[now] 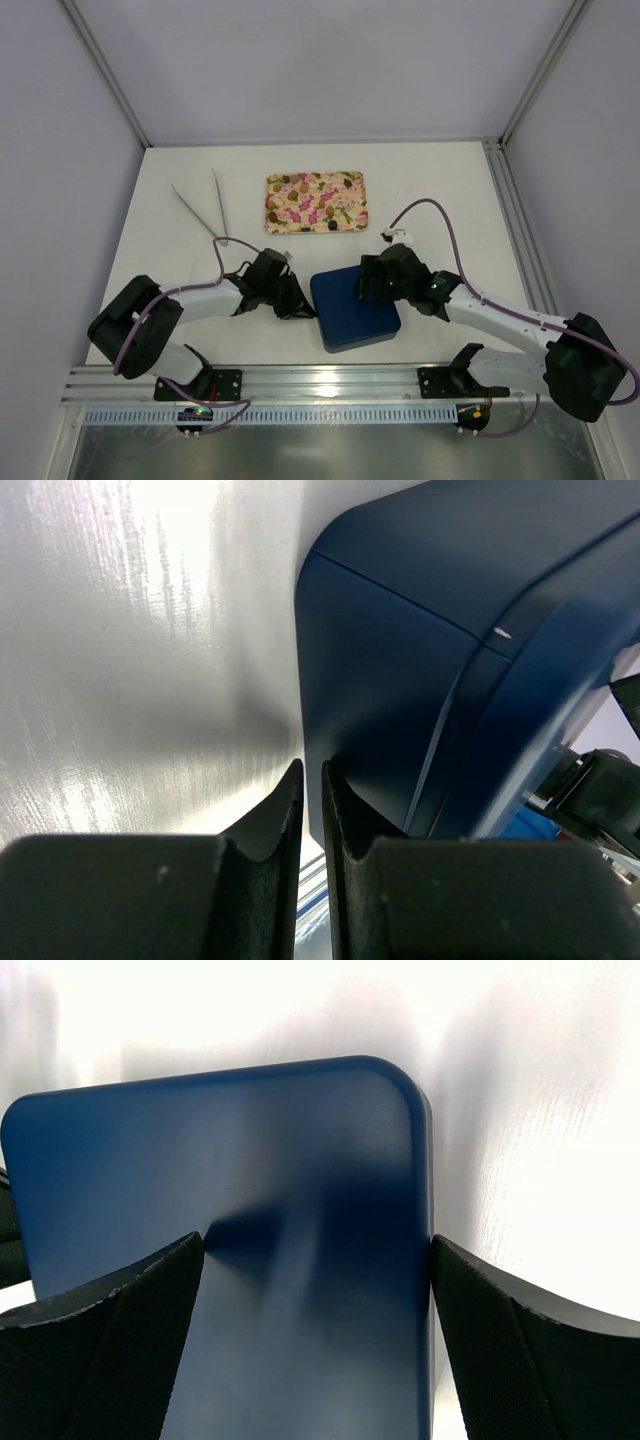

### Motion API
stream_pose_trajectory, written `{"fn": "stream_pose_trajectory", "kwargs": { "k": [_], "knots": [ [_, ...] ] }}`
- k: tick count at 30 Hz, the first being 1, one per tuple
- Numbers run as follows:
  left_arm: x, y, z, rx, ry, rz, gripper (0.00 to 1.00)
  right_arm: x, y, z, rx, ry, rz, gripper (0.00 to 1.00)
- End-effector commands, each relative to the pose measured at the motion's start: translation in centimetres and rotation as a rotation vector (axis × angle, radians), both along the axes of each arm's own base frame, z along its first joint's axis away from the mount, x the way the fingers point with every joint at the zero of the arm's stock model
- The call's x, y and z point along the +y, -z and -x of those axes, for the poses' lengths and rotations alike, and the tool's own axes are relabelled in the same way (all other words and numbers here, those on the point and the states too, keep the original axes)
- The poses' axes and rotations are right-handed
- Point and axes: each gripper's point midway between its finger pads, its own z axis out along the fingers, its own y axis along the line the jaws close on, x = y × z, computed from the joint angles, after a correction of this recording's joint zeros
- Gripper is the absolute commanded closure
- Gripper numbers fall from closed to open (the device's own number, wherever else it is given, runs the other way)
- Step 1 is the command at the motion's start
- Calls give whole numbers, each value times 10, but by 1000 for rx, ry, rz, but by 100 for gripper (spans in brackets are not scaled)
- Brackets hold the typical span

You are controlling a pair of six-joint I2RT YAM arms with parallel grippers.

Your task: Pack the chocolate

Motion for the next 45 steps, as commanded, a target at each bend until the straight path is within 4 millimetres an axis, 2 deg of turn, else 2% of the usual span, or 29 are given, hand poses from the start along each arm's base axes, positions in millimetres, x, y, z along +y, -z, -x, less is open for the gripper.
{"fn": "stream_pose_trajectory", "kwargs": {
  "k": [1, 9, 18, 23, 33, 38, 45],
  "knots": [
    [-26, -28, -19, -81, 20, 94, 88, 35, -18, 7, -4, -106, -81, 8],
    [-29, -31, -23, -86, 31, 87, 88, 41, -17, 11, -5, -139, -68, 6],
    [-25, -30, -23, -95, 51, 54, 84, 24, 6, 13, 51, -66, 15, 6],
    [-11, -26, -18, -76, 46, 15, 81, 18, 8, 15, 45, -48, 11, 5],
    [25, -31, -13, -88, -3, -63, 62, 14, 8, 13, 51, -25, 13, 5],
    [43, -29, -10, -75, -34, -99, 61, 14, 7, 10, 54, -17, 7, 5],
    [48, -52, -13, -127, -59, -90, 60, 14, 8, 10, 60, -9, 3, 5]
  ]
}}
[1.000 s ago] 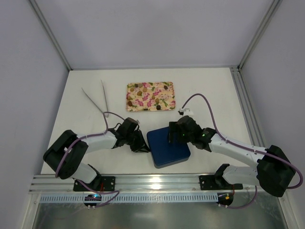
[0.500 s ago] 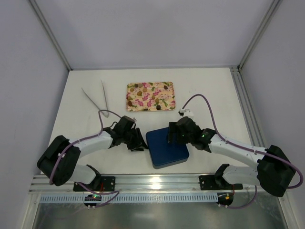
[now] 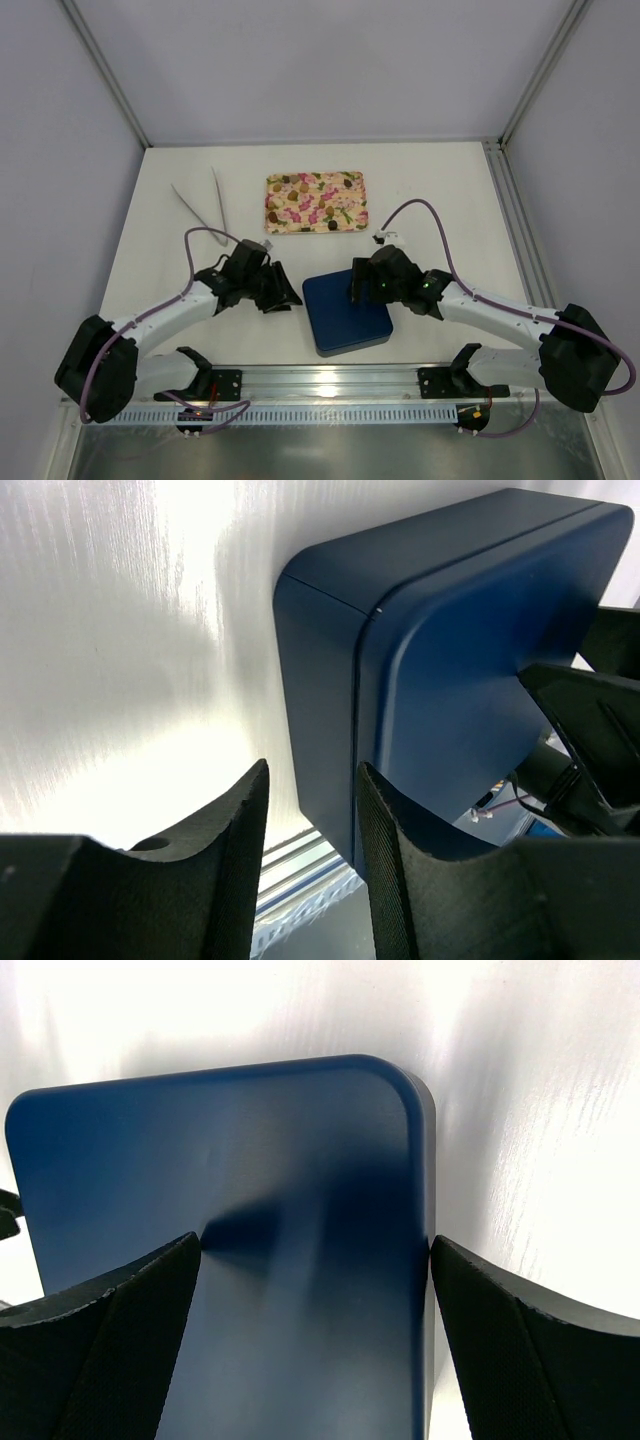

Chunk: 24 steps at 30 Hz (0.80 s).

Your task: Pack the chocolate

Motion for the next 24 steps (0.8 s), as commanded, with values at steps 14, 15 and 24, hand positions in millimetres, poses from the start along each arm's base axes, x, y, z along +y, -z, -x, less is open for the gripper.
{"fn": "stream_pose_trajectory", "kwargs": {
  "k": [14, 15, 24],
  "knots": [
    [-36, -11, 11, -59, 72, 105, 49, 0, 6, 2, 26, 14, -7, 4],
    [-35, -8, 10, -55, 63, 99, 50, 0, 5, 2, 24, 13, -11, 4],
    [-26, 23, 15, 14, 40, 23, 59, -1, 6, 5, 27, 7, -21, 4]
  ]
}}
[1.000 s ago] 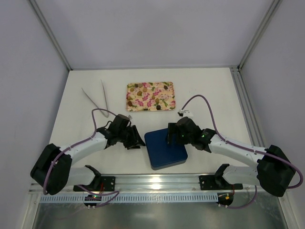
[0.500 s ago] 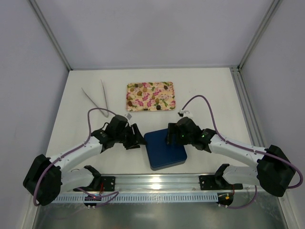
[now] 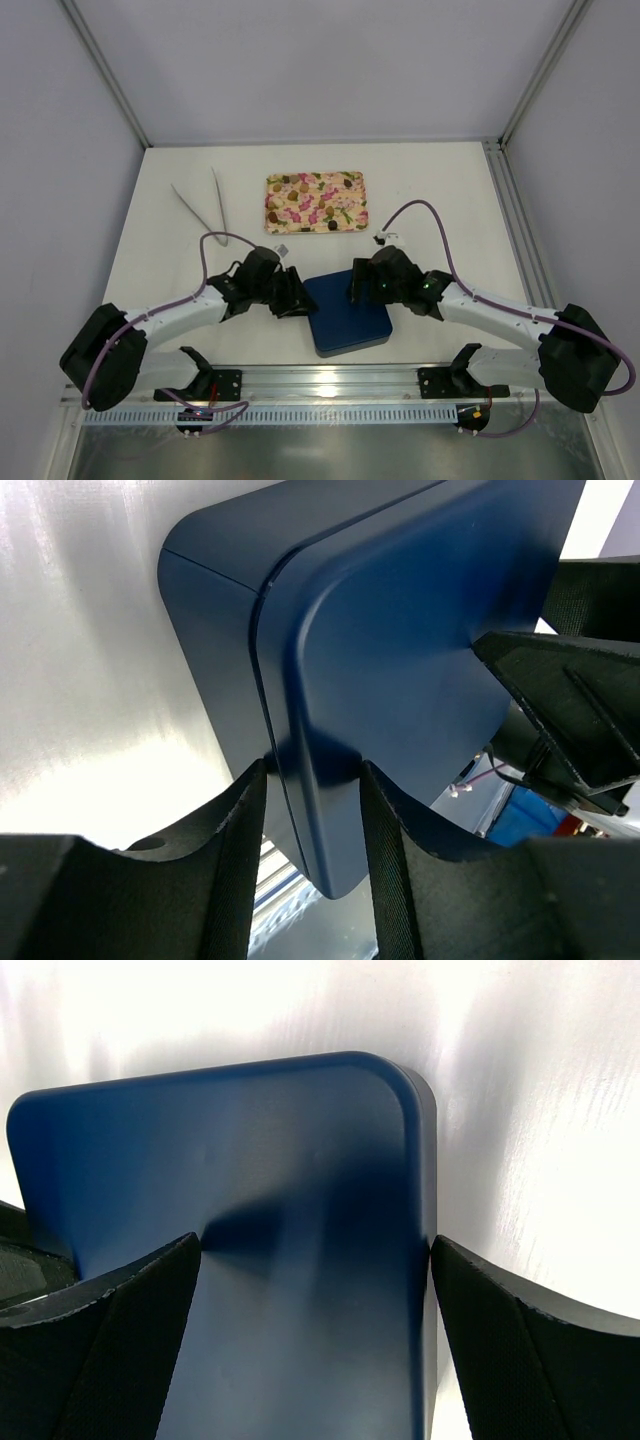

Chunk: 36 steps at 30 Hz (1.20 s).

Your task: Pack the chocolate

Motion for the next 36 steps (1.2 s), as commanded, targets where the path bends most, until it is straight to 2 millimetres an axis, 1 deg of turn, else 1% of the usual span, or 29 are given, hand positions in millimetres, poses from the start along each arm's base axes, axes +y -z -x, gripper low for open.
{"fn": "stream_pose_trajectory", "kwargs": {
  "k": [1, 4, 12, 16, 17, 18, 20, 21, 25, 26, 27, 29, 30, 31, 32, 33, 34, 35, 36],
  "knots": [
    [12, 28, 3, 47, -26, -88, 62, -2, 5, 4, 11, 1, -5, 4],
    [17, 45, 8, 88, -29, -131, 64, -1, 7, 5, 16, -3, -9, 5],
    [23, 68, 10, 129, -27, -197, 66, -2, 17, 10, 37, 1, -21, 5],
    [24, 72, 9, 140, -24, -206, 65, -3, 25, 16, 54, 1, -29, 5],
    [24, 73, 9, 144, -27, -206, 65, -1, 26, 16, 59, 0, -47, 5],
    [24, 74, 9, 150, -24, -207, 65, -3, 33, 20, 77, 1, -44, 5],
    [26, 75, 7, 158, -27, -205, 65, -2, 38, 23, 97, 5, -60, 5],
    [26, 75, 6, 158, -28, -204, 65, -6, 45, 28, 114, 9, -54, 5],
    [31, 76, 1, 169, -35, -203, 64, -9, 54, 35, 141, 25, -79, 12],
    [30, 75, -2, 164, -33, -201, 64, -10, 55, 37, 147, 26, -83, 16],
    [33, 76, -6, 169, -40, -204, 63, -9, 56, 38, 149, 30, -94, 17],
    [35, 73, -12, 169, -43, -198, 62, -3, 52, 42, 163, 9, -133, 18],
    [37, 71, -21, 162, -49, -198, 62, 0, 50, 43, 164, 0, -147, 18],
    [38, 70, -26, 159, -51, -198, 62, 3, 48, 44, 162, -8, -152, 18],
    [38, 69, -29, 160, -50, -197, 62, 8, 42, 40, 149, -15, -165, 20],
    [37, 64, -40, 147, -50, -199, 62, 11, 40, 39, 147, -22, -168, 20],
    [36, 63, -45, 144, -49, -201, 61, 13, 40, 38, 150, -27, -165, 22],
    [36, 62, -48, 148, -46, -205, 61, 19, 33, 32, 135, -31, -176, 23],
    [33, 59, -58, 139, -47, -206, 61, 22, 31, 30, 132, -38, -176, 25]
  ]
}}
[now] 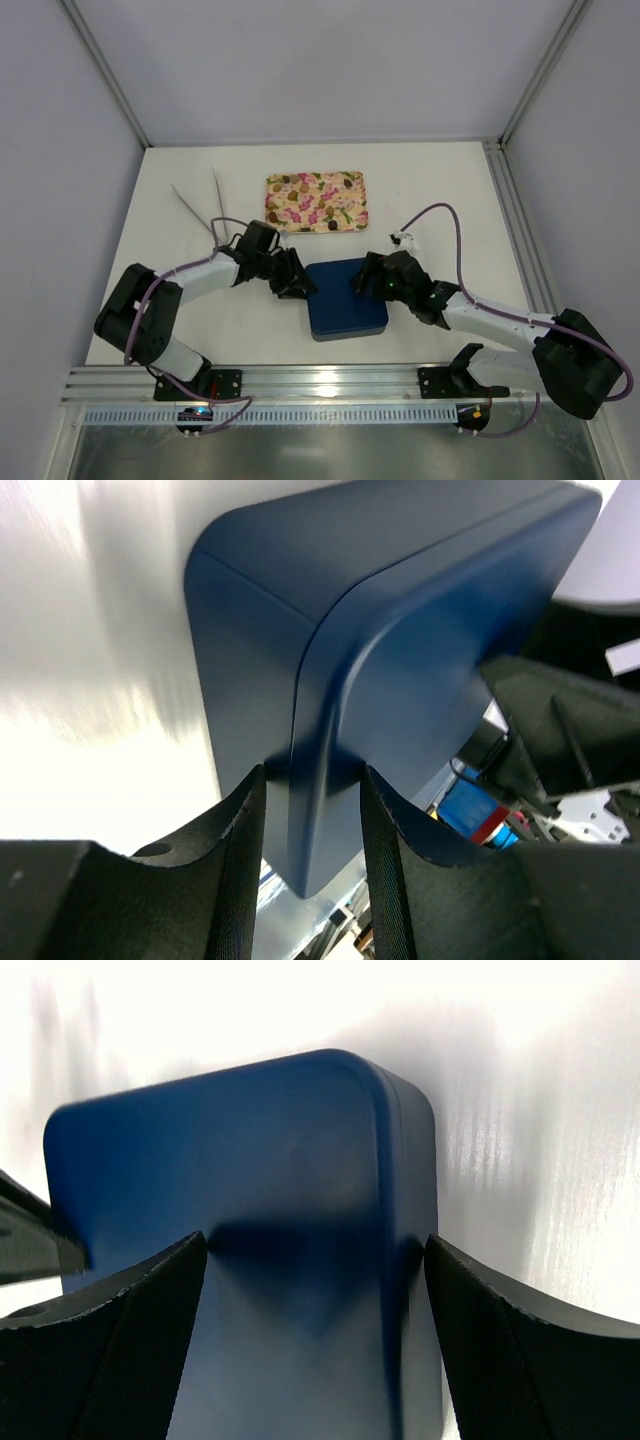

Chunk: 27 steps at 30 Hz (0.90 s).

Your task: Pack the chocolate

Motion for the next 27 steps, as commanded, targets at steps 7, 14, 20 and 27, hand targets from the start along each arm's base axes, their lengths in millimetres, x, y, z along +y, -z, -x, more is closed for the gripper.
{"fn": "stream_pose_trajectory", "kwargs": {
  "k": [7, 14, 20, 27],
  "knots": [
    [38, 50, -42, -22, -48, -298, 61, 51, 6, 36, 186, -224, -73, 28],
    [45, 51, -41, -9, -46, -340, 61, 53, 6, 30, 188, -218, -72, 31],
    [48, 42, -41, -20, -50, -351, 60, 45, -3, 19, 151, -208, -48, 23],
    [51, 25, -45, -50, -53, -369, 58, 38, -20, 6, 99, -206, -60, 14]
  ]
}}
